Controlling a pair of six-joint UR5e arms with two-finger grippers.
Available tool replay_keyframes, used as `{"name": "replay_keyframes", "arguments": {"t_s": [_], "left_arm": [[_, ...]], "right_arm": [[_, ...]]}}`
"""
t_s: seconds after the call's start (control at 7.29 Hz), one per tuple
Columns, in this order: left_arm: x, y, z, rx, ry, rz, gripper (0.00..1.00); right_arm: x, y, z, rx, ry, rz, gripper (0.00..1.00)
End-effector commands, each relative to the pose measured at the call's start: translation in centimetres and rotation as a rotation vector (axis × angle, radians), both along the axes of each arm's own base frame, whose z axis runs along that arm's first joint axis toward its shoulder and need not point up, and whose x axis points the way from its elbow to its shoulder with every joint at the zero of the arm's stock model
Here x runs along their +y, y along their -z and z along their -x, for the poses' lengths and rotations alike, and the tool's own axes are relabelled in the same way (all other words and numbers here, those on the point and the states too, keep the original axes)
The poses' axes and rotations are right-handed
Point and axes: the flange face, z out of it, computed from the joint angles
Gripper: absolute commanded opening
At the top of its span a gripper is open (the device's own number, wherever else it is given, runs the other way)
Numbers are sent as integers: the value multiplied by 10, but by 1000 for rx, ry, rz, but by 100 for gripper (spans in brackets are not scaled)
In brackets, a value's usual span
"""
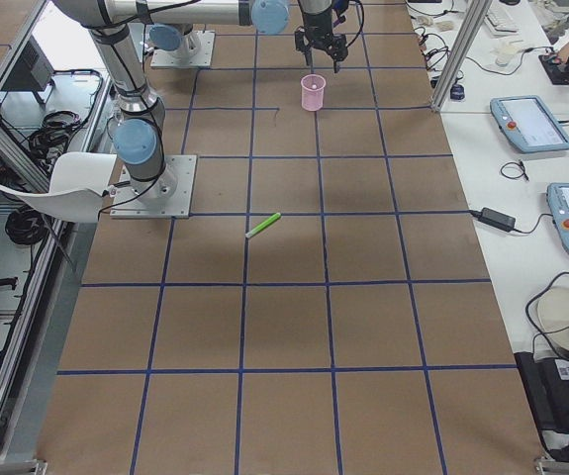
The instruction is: Insert purple and pink pens into pink cup
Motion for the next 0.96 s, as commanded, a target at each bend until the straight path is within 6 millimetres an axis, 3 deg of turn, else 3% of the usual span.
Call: {"name": "replay_keyframes", "arguments": {"t_s": [0.0,0.27,0.55,0.82], "left_arm": [[19,7,57,-7,-29,19,0],[33,19,95,5,-83,17,0],[33,29,114,-8,-69,76,0],[32,45,124,-7,-92,72,0]], "right_arm": [[18,-17,2,-74,352,11,100],[20,-17,2,-122,582,1,100],[35,-21,3,-174,888,-16,100],[37,-12,3,-165,903,-34,100]]}}
